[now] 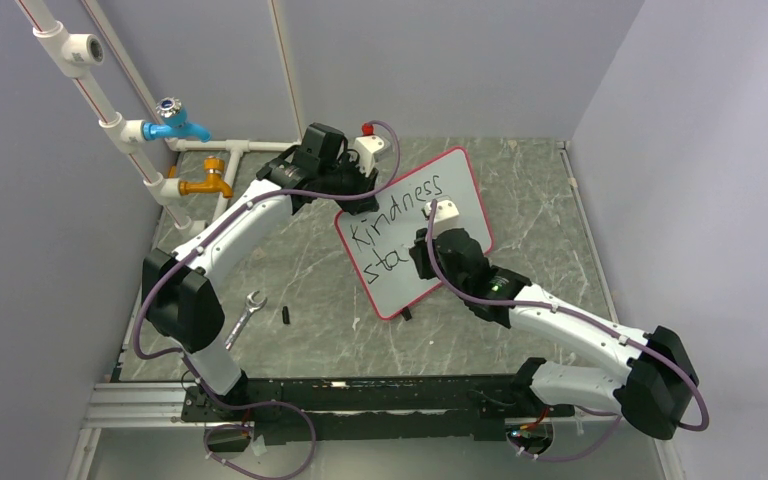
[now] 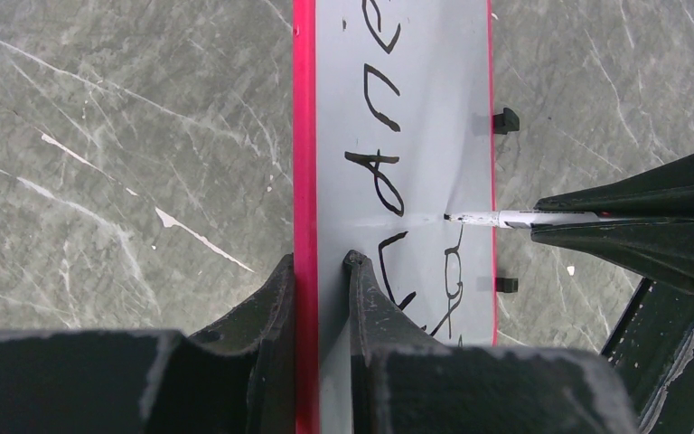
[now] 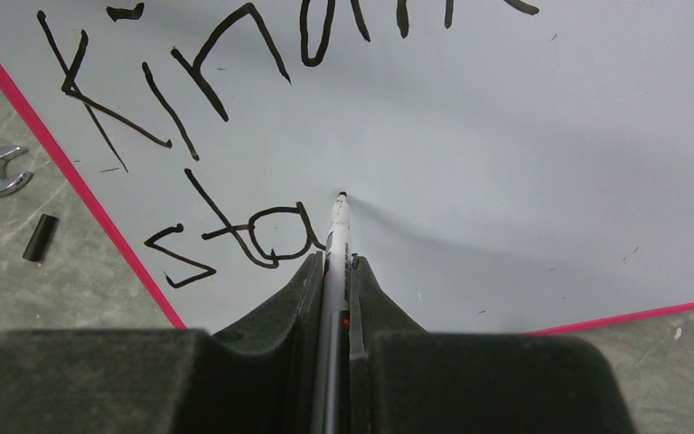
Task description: Write a sentence on the whiteboard
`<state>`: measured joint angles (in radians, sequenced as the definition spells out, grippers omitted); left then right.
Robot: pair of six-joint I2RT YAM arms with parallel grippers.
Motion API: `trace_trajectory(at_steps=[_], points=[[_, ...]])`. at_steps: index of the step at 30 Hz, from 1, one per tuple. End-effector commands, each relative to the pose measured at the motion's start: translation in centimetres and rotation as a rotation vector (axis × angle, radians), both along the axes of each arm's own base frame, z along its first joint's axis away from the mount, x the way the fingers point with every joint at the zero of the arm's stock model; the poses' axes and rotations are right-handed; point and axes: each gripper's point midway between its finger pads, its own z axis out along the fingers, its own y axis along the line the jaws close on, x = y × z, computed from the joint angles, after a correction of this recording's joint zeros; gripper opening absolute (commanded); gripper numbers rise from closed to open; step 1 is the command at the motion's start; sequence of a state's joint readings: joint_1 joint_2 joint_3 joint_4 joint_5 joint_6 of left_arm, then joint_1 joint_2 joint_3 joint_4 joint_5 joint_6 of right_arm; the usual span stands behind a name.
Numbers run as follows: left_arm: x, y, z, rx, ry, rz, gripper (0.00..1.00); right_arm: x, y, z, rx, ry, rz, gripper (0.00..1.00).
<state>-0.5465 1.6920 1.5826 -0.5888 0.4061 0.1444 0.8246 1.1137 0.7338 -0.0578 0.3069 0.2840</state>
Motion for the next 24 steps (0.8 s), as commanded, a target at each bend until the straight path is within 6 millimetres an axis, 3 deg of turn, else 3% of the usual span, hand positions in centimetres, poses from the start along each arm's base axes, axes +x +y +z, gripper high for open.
trace_trajectory(at_steps=[1,16,24], points=[[-1.6,3.7,-5.5,0.277,0.056,-0.012,0.00,0.6,0.7,0.8,0.053,-0.031,0.003,0.00],[-1.6,3.8,-5.6,0.281,0.057,-0.012,0.00,-1.3,-1.0,-2.0,0.037,0.033,-0.007,0.00],[-1.6,3.8,-5.6,0.278,0.057,-0.012,0.00,-1.6,-1.1,-1.5,0.045,0.033,-0.002,0.00]])
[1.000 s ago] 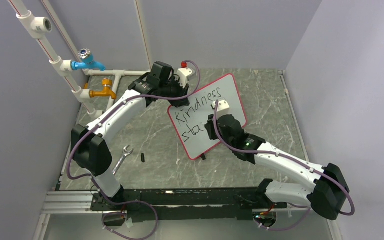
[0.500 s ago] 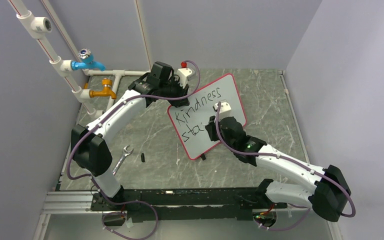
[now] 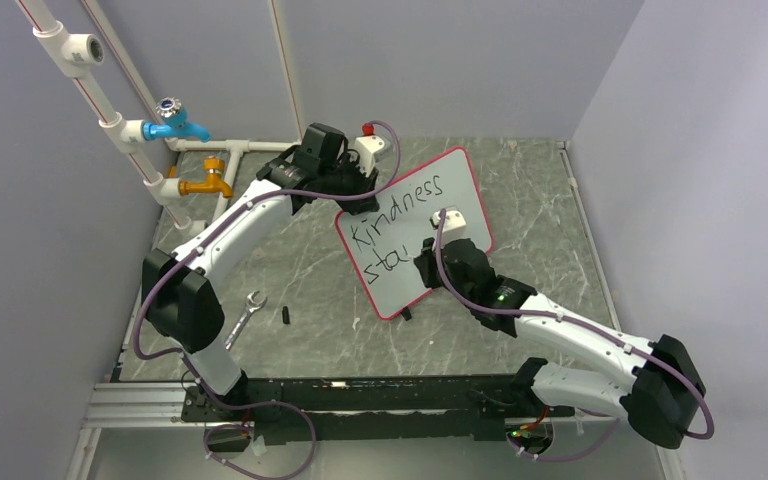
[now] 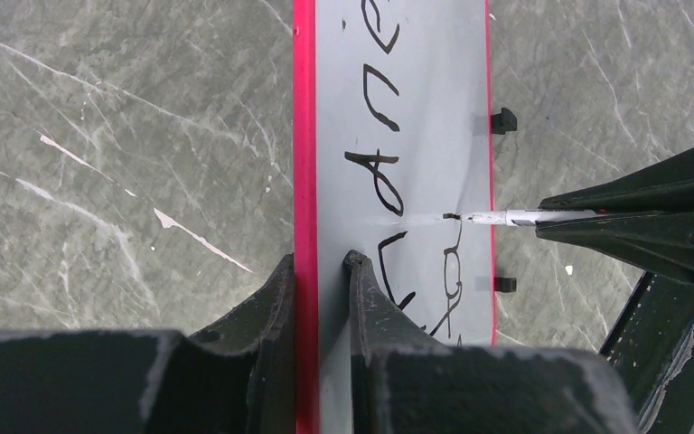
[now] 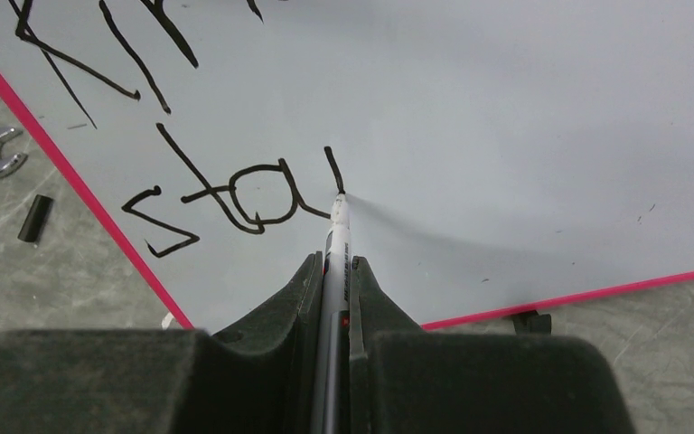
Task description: Write a sentence on the whiteboard
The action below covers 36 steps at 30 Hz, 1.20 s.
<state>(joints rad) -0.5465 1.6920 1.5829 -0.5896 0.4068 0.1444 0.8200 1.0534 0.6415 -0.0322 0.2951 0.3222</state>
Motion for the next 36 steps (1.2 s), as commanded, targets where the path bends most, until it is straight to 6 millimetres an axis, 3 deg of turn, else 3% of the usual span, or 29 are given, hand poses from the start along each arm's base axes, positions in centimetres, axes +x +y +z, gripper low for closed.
trace_trajectory(at_steps=[1,13,36], points=[[-1.5,3.8,-5.6,0.278,0.056,-0.011,0.00,-0.5,-0.1,0.3,0.017,0.009,0.009,0.00],[-1.6,3.7,-5.6,0.275,0.060,-0.014,0.00,0.0,0.2,0.5,0.017,0.003,0.003,0.00],[-1.6,3.7,-5.5,0.275,0.057,-0.014,0.00,3.1,0.8,4.3,-0.036,-0.087,-0.038,0.00]])
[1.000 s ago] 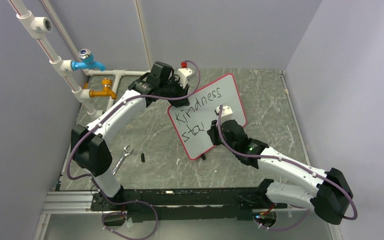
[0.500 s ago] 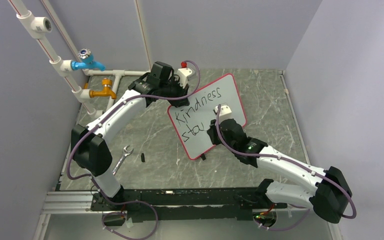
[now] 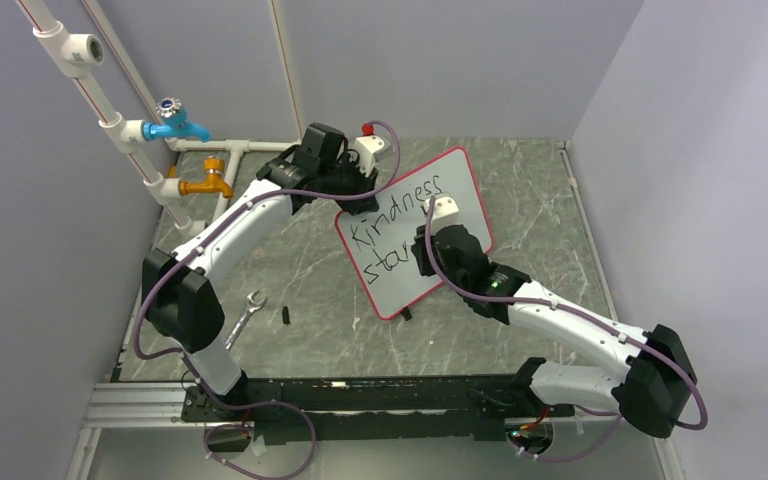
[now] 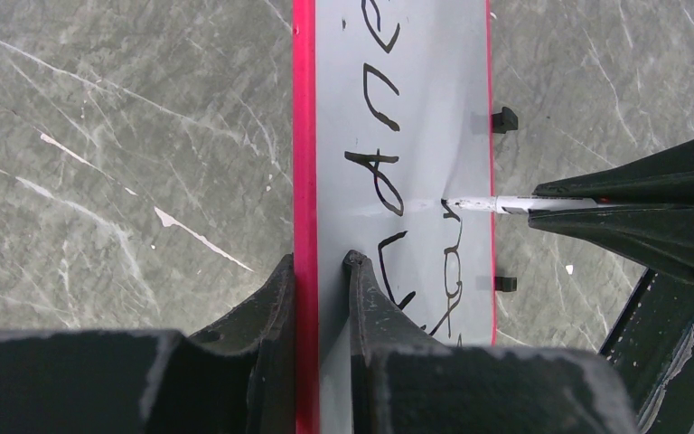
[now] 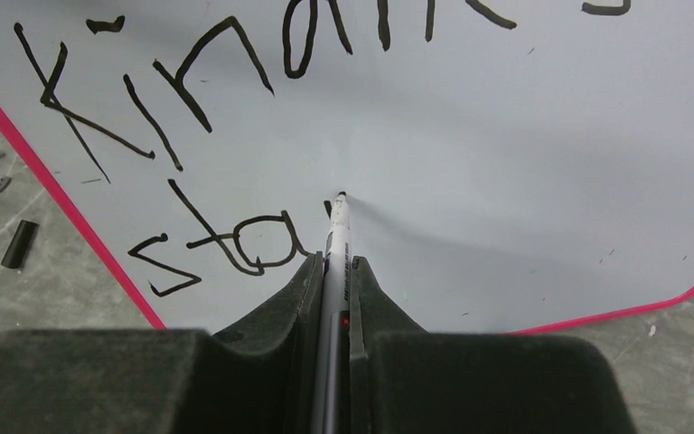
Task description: Write a sentence on the whiteboard
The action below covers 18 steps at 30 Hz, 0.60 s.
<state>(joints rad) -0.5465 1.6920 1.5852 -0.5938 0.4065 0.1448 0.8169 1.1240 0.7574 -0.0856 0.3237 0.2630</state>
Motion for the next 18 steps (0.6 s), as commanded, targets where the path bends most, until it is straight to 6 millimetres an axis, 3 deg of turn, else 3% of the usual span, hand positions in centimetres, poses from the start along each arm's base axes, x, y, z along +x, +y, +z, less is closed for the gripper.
trace_trajectory(at_steps=[1,11,18], points=[[-1.6,3.8,-5.5,0.274,0.056,-0.013,0.00,1.5,0.2,2.5,0.028,-0.059,-0.033,0.00],[-1.6,3.7,-5.4,0.272,0.053,-0.012,0.00,0.8,-0.9,4.6,0.059,-0.085,-0.051,0.00],[-1.6,3.8,-5.4,0.273,0.051,-0.011,0.00,0.7,-0.9,3.2,0.071,-0.052,-0.054,0.00]])
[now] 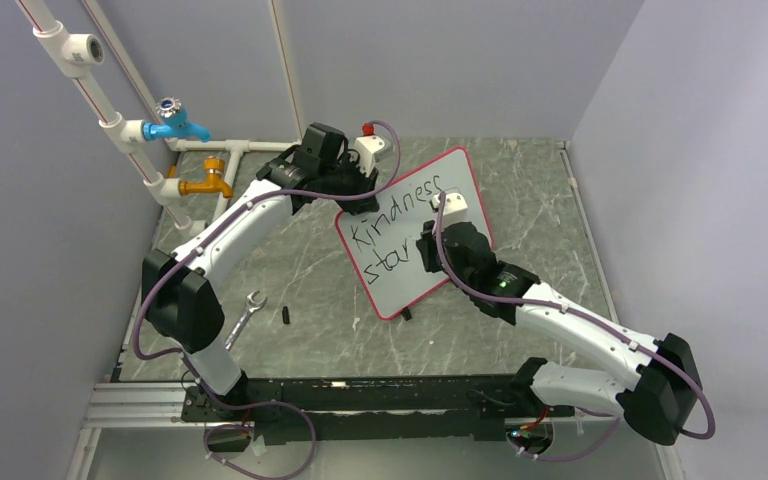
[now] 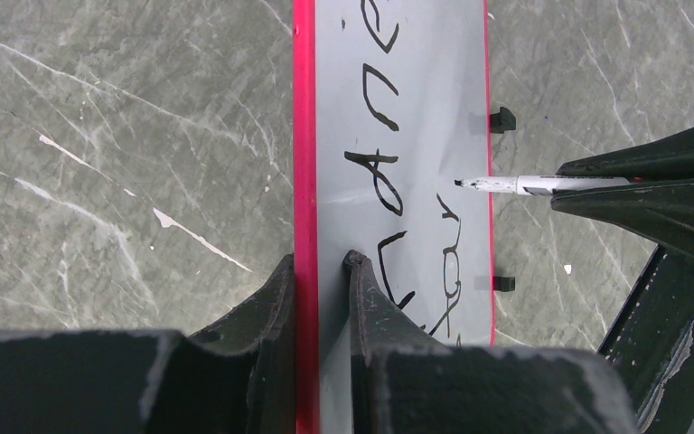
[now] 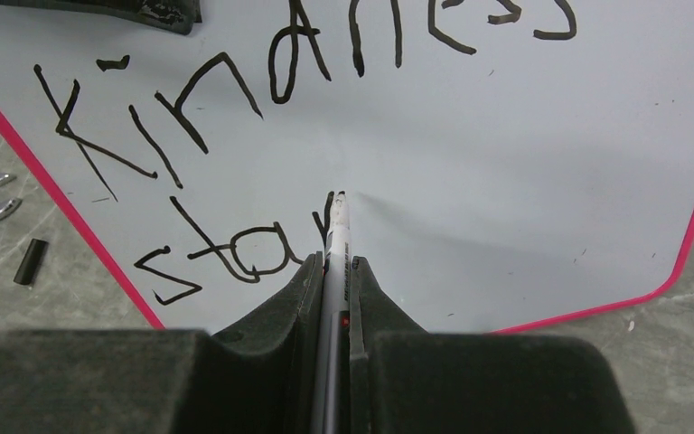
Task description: Write a sentence on the whiteboard
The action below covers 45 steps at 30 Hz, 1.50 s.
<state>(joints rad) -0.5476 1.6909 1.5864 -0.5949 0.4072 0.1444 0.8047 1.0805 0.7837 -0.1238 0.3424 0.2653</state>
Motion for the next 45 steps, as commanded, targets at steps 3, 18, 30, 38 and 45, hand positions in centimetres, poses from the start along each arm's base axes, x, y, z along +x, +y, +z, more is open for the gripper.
trace_trajectory(at_steps=[3,18,30,38,45], points=[[-1.6,3.8,-5.5,0.275,0.052,-0.011,0.00,0.6,0.2,0.6,0.058,-0.010,-0.018,0.00],[-1.5,3.9,-5.3,0.274,0.047,-0.008,0.00,1.0,0.7,-1.2,0.075,0.028,-0.008,0.00],[-1.5,3.8,-5.1,0.268,0.044,-0.010,0.00,2.3,-1.2,-1.4,0.047,0.033,-0.094,0.00],[-1.5,3.8,-5.2,0.270,0.047,-0.010,0.00,2.1,-1.0,0.4,0.068,0.020,-0.069,0.00],[-1.5,3.8,-5.2,0.271,0.047,-0.009,0.00,1.5,-0.5,3.0,0.127,-0.016,-0.025,0.00]])
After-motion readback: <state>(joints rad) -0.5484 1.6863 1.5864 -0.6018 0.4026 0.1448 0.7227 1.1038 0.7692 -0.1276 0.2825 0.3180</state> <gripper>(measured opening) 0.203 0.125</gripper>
